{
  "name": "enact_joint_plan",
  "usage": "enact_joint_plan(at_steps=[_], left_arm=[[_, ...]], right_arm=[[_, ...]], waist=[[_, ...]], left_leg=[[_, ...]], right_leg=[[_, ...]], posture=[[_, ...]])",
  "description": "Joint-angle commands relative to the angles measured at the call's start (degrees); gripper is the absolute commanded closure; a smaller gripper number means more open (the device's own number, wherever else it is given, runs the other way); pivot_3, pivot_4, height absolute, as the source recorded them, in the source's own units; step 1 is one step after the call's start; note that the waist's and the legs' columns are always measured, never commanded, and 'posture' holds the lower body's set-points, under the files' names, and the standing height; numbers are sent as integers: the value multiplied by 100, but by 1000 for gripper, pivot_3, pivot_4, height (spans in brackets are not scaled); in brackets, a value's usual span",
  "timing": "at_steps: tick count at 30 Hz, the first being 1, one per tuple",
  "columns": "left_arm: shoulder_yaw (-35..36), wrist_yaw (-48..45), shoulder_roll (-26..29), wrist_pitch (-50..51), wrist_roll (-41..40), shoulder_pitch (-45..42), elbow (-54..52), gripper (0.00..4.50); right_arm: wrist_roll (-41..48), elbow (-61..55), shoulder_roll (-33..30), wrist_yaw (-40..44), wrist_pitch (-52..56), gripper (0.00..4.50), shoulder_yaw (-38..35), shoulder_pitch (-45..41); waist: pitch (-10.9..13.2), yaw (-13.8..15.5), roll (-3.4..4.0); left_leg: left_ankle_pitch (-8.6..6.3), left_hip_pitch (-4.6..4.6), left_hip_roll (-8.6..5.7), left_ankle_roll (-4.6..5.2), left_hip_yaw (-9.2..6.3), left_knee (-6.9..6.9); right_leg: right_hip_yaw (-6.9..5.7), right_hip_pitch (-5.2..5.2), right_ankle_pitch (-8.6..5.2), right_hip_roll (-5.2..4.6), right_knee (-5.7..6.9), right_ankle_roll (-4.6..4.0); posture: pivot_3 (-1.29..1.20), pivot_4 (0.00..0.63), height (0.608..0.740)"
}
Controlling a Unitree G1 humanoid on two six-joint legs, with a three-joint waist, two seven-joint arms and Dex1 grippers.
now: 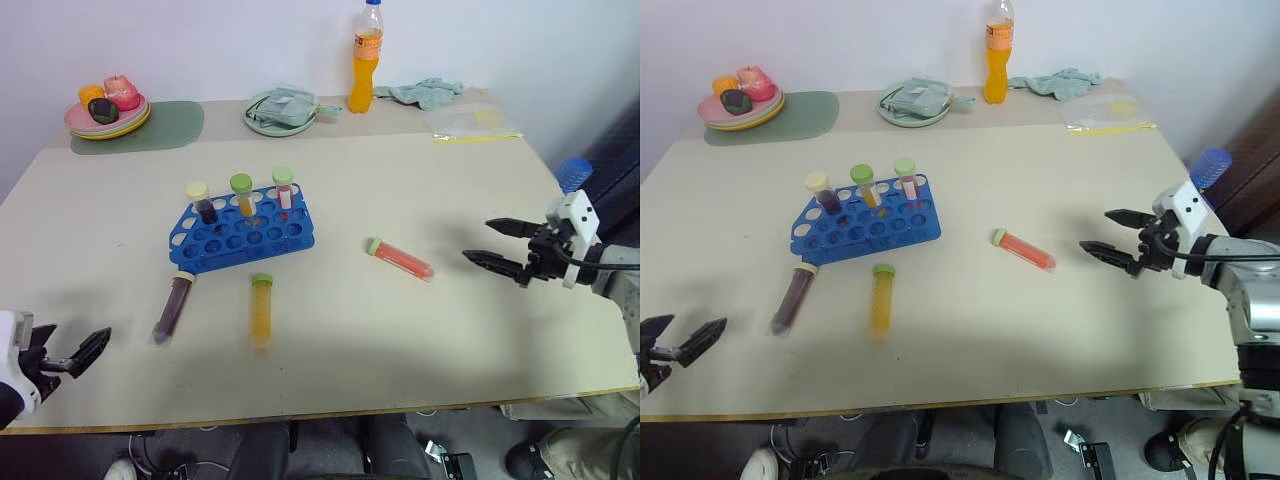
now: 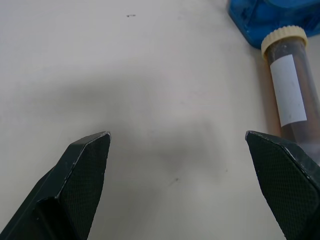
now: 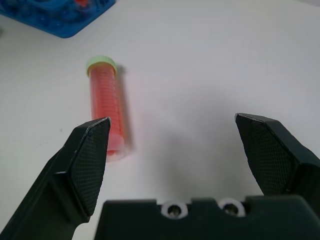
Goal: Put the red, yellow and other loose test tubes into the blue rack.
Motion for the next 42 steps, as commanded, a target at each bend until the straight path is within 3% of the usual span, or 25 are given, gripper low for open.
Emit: enact_joint_plan(at_steps=[1, 9, 17, 26, 30, 34, 42], left_arm=[[-14, 144, -106, -150, -15, 32, -226, 44], [-77, 463, -364, -164, -163, -220, -313, 44], [-457, 467, -373, -234, -495, -509, -566, 44], [-2043, 241, 262, 118, -797, -1591, -834, 44], [-3143, 21, 540, 161, -732, -2158, -1041, 44], [-4250, -114, 353, 26, -719, -2718, -1209, 44], [-5383, -300, 236, -254, -396, -2907, -1302, 44]], right_arm=[[-31, 47, 8, 67, -84, 101, 7, -190], [-120, 19, -13, 32, 44, 101, 175, -453], [10, -1162, -8, -338, 933, 101, 250, -230], [-103, -2325, 84, -1161, 2701, 101, 1089, -1043], [-438, -1942, 371, -1532, 4052, 101, 2157, -2127], [-527, -1285, 706, -1481, 4819, 101, 2876, -2940], [-959, -261, 958, -1280, 4753, 101, 3906, -3685]], waist=[[0, -4, 0], [0, 3, 1], [-1, 5, 2], [-1, -6, 4], [0, -24, 6], [1, -3, 6], [1, -25, 6]], left_leg=[[0, 0, 0, 0, 0, 0], [0, 0, 0, 0, 0, 1], [0, 0, 0, 0, 0, 1], [0, 0, -1, 0, -1, 1], [1, -2, -1, -1, -1, -1], [1, -6, -4, 0, 0, -1], [1, -18, -30, 0, -2, -1]], right_leg=[[0, 0, 0, 0, 0, 0], [0, 0, 1, 2, 0, 1], [0, 0, 1, 2, 0, 2], [0, -3, 8, 4, 2, 11], [1, -9, 11, 6, 2, 11], [2, -10, 14, 5, 2, 14], [-1, -21, 22, 4, 4, 29]], posture=[[0, 150, 740], [0, 150, 740], [0, 150, 740], [0, 150, 740], [0, 150, 740], [0, 150, 740], [0, 150, 740]])
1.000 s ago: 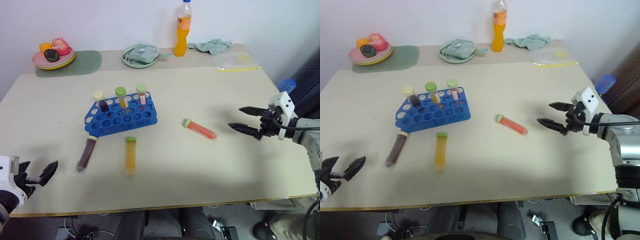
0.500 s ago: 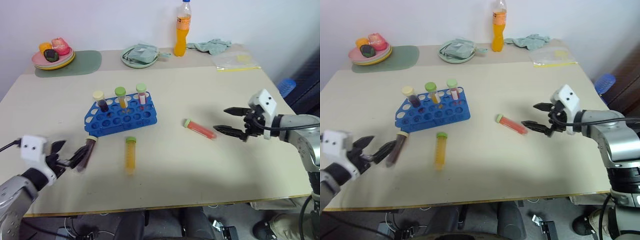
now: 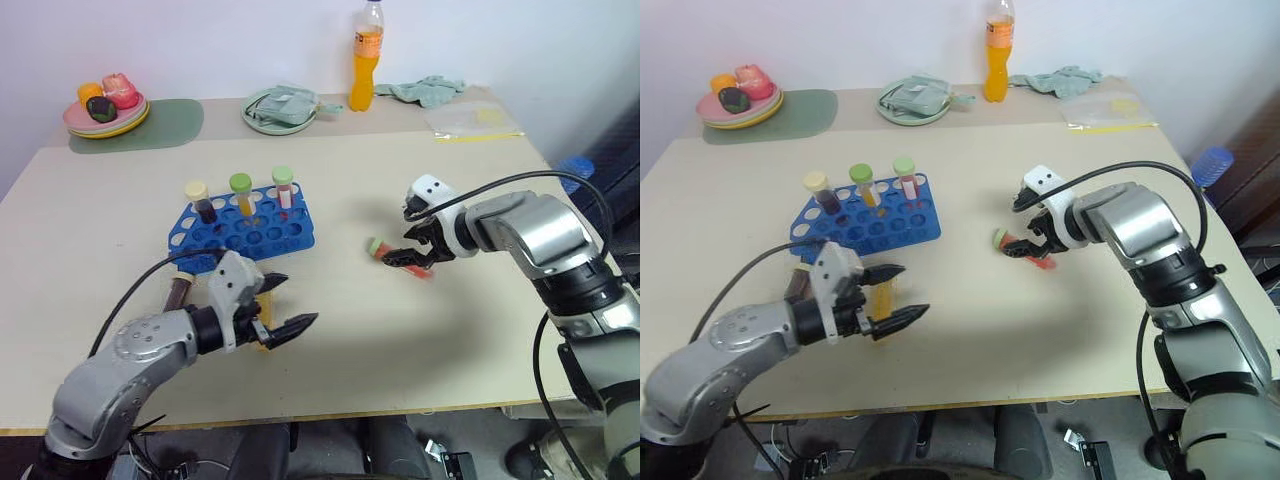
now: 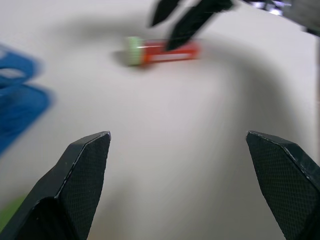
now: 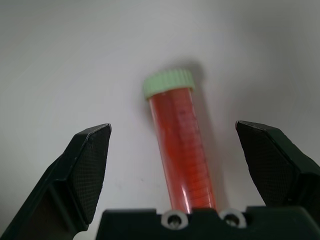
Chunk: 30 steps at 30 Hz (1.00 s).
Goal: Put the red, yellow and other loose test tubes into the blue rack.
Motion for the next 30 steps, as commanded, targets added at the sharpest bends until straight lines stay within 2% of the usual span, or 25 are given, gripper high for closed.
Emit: enact_joint_plan(at_steps=[1, 2, 5, 10, 13, 15, 17, 19, 22, 25, 30], left_arm=[[-260, -69, -31, -257, 108, 60, -232, 44], [-302, -62, -53, -286, 120, 77, -226, 44], [-407, -71, -70, -401, 188, 164, -215, 0], [-514, -158, -40, -583, 275, 262, -139, 0], [-484, -174, -45, -675, 326, 373, -110, 0], [-336, -125, -76, -802, 374, 534, -53, 0], [15, 16, -194, -926, 324, 726, 71, 0], [383, 305, -416, -1158, 434, 799, 309, 0], [846, 1003, -987, -1629, 753, 636, 771, 0], [1065, 1206, -1392, -2230, 979, 590, 1010, 0], [1211, 1718, -1496, -2960, 1838, 486, 1570, 0]], right_arm=[[-326, 557, 120, 154, -275, 101, 352, -383], [-369, 719, 159, 225, -306, 101, 426, -456], [-457, 1073, 246, 492, -332, 900, 631, -639], [-596, 1036, 228, 760, -426, 3411, 781, -729], [-560, 577, 100, 857, -650, 3411, 573, -582], [-450, -106, 25, 779, -1590, 3411, 2, -91], [-176, -813, 258, 549, -2846, 3411, -923, 625], [-12, -1265, 646, 264, -3781, 3411, -1571, 1200], [-105, -1524, 1471, -467, -4780, 3411, -1893, 1787], [-313, -1281, 2533, -1302, -5603, 3411, -1894, 1984], [-587, -466, 3994, -2079, -6597, 3411, -1601, 2066]], waist=[[0, -20, 1], [1, -20, 1], [2, -14, 3], [2, -7, 3], [3, -7, 6], [2, 3, 5], [2, 9, 3], [3, 9, 5], [2, 4, 5], [-2, -16, 0], [-2, -17, 0]], left_leg=[[0, 0, -1, 0, 0, -1], [0, 0, -1, 0, 1, 0], [0, 0, -1, 0, 1, 0], [0, -1, -2, 0, 0, 1], [0, -1, -5, 0, 1, 1], [0, -1, -5, 0, 0, -1], [0, -2, -5, 1, -1, -5], [-1, -5, -4, 2, -3, -4], [2, -1, -4, -1, -2, 7], [5, 11, -5, -7, -3, 8], [12, 12, -9, -18, -3, 5]], right_leg=[[0, -2, 0, 0, 1, 0], [1, -3, 0, 0, 3, 0], [1, -5, 0, 0, 5, 1], [0, -5, 1, 0, 5, 2], [1, -5, 1, -2, 5, 2], [1, -7, 1, -1, 5, 3], [0, -7, 1, -2, 4, 4], [-1, -7, 1, -1, 5, 6], [0, -7, 4, -1, 19, 10], [4, -4, 5, 0, 34, 10], [7, -14, 4, 0, 56, 8]], posture=[[0, 150, 740], [0, 150, 740], [0, 150, 740], [0, 150, 740], [0, 150, 740], [0, 150, 740], [0, 150, 740], [0, 150, 740], [0, 150, 740], [0, 150, 740], [0, 150, 740]])
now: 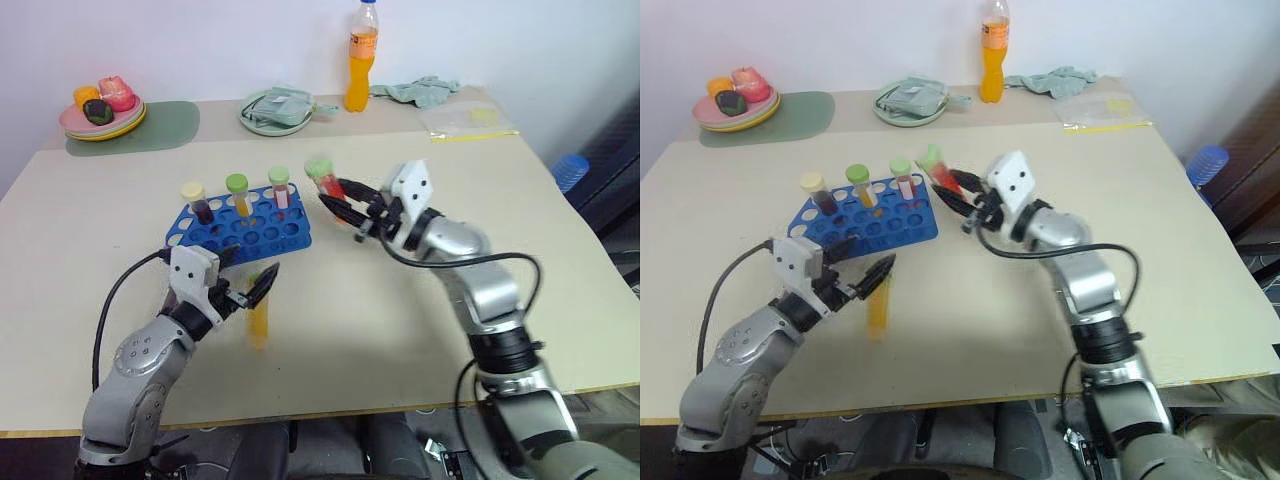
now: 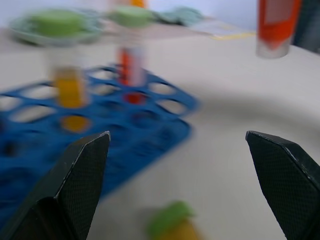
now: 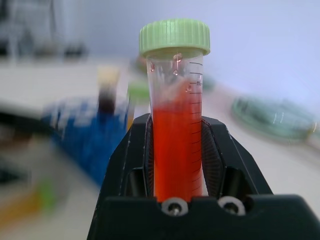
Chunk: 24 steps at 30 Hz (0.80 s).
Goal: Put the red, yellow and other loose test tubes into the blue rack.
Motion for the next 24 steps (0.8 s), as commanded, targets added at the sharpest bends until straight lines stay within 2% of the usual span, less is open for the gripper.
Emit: enact_joint_plan(at_steps=[1, 4, 8, 24], left_arm=[[219, 273, -65, -541, 437, -49, 161, 0], [280, 328, -162, -746, 500, 35, 177, 0], [372, 393, -233, -771, 473, 210, 10, 0], [259, 188, -239, -149, 95, 376, -417, 0]], right_arm=[[-218, 436, 578, -477, -777, 3411, 129, -22], [-435, 1207, 1040, -872, -1281, 3411, 124, -195], [-490, 2057, 1329, -949, -1788, 3411, 108, -411], [-757, 3644, 1511, -1009, -2530, 3411, 74, -936]], waist=[[0, -4, 0], [-1, 6, -1], [0, -21, 0], [0, -31, 1]], left_leg=[[0, 0, -1, 0, 0, 0], [0, 0, -5, -1, -2, 1], [2, 1, -4, -3, -1, -4], [3, 1, -3, -5, -1, -6]], right_leg=[[1, -3, 0, 0, 4, 0], [1, -6, 0, -1, 9, 0], [2, -15, -1, -1, 19, -2], [2, -23, -2, 1, 28, -3]], posture=[[0, 150, 740], [0, 150, 740], [0, 150, 740], [0, 150, 740]])
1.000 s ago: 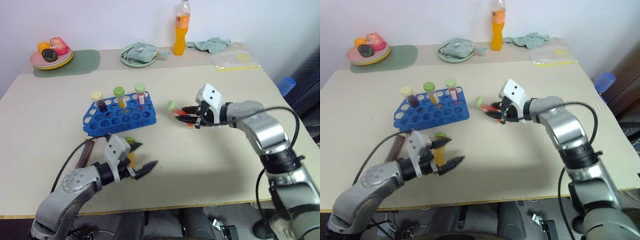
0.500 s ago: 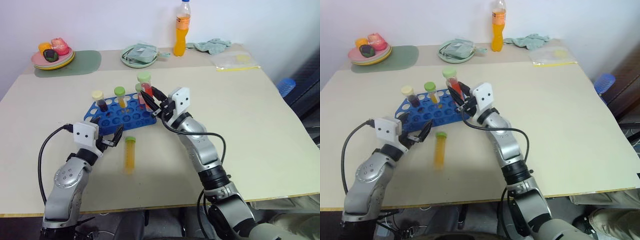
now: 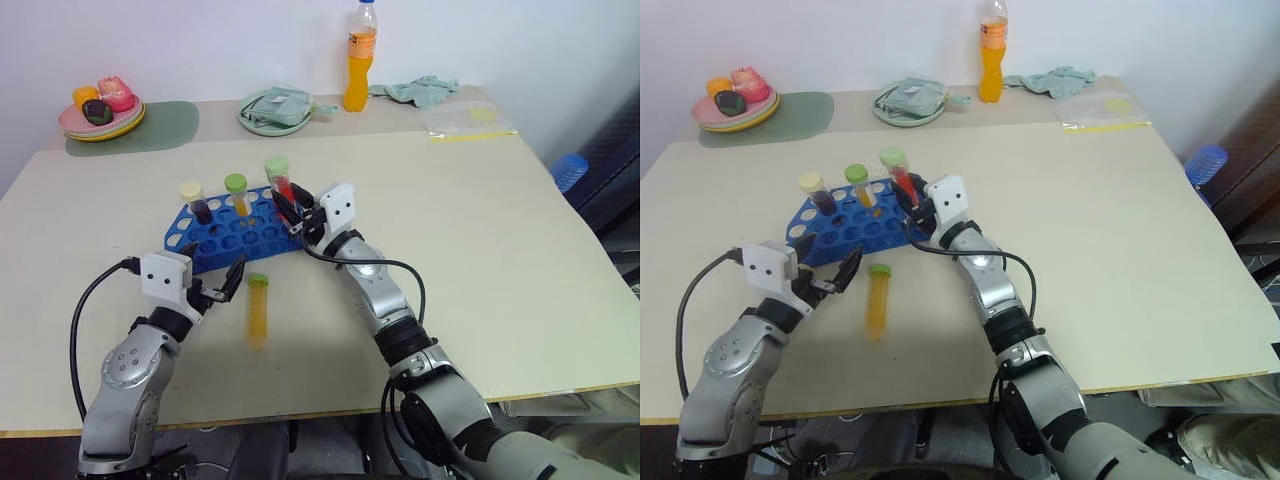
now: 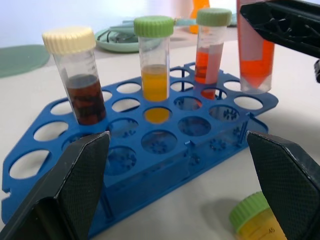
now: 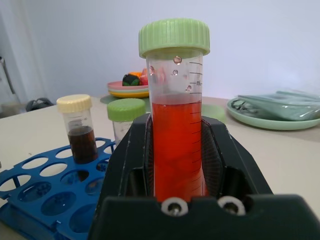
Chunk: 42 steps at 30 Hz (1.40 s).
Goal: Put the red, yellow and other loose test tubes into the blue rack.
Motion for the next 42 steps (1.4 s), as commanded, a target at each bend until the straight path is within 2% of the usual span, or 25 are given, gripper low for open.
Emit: enact_joint_plan(at_steps=[1, 15, 23, 25, 26, 30, 31, 36, 42], left_arm=[[-74, -78, 18, 122, -139, 4, -323, 0], [-140, -153, 24, 246, -157, 14, -372, 0], [-80, -250, 28, 97, -138, 95, -246, 0], [-89, -256, 13, 83, -126, 104, -240, 0], [-96, -256, 8, 82, -120, 102, -238, 0], [-146, -201, -35, 116, -93, 69, -268, 0], [-145, -174, -48, 140, -91, 57, -295, 0], [-20, -13, -81, 351, -231, -40, -534, 0], [-42, 21, -64, 357, -231, -37, -523, 0]], right_arm=[[8, 107, 105, -2, -169, 3411, -78, -228], [-5, 627, 222, -96, -426, 3411, -159, -369], [301, 524, 252, 255, -435, 3411, -228, -204], [323, 518, 254, 271, -432, 2559, -259, -198], [334, 520, 255, 273, -434, 2291, -271, -201], [346, 247, 273, 237, -661, 325, -282, -176], [345, 134, 267, 245, -700, 77, -273, -164], [387, -665, 71, 522, -568, 77, -157, 4], [534, -1226, -58, 577, 306, 77, -196, 193]], waist=[[0, 0, 0], [0, 0, 1], [0, -2, 1], [0, -2, 1], [0, -1, 1], [0, -3, 1], [0, -4, 2], [1, -2, 3], [1, 5, 3]], left_leg=[[0, 0, 0, 0, 0, 0], [1, 0, 0, -2, -1, 0], [1, 1, 0, -2, -2, 0], [1, 1, 0, -2, -2, 0], [1, 1, 0, -2, -2, 0], [1, 1, 0, -2, -3, -1], [1, 1, 0, -2, -3, -1], [1, 0, 0, -2, -5, -1], [1, 0, 0, -2, -6, -1]], right_leg=[[0, 0, 0, 0, 0, 0], [0, 0, 0, 0, 1, 0], [0, 1, 0, 0, 1, 0], [0, 0, 0, 0, 2, 0], [0, 0, 0, 0, 2, 0], [0, 0, 0, 0, 2, 0], [0, 0, 0, 0, 1, 0], [0, -1, 0, 0, 2, 0], [0, -1, 0, 0, 2, 0]], posture=[[0, 150, 740], [0, 150, 740], [0, 150, 740], [0, 150, 740], [0, 150, 740], [0, 150, 740], [0, 150, 740], [0, 150, 740], [0, 150, 740]])
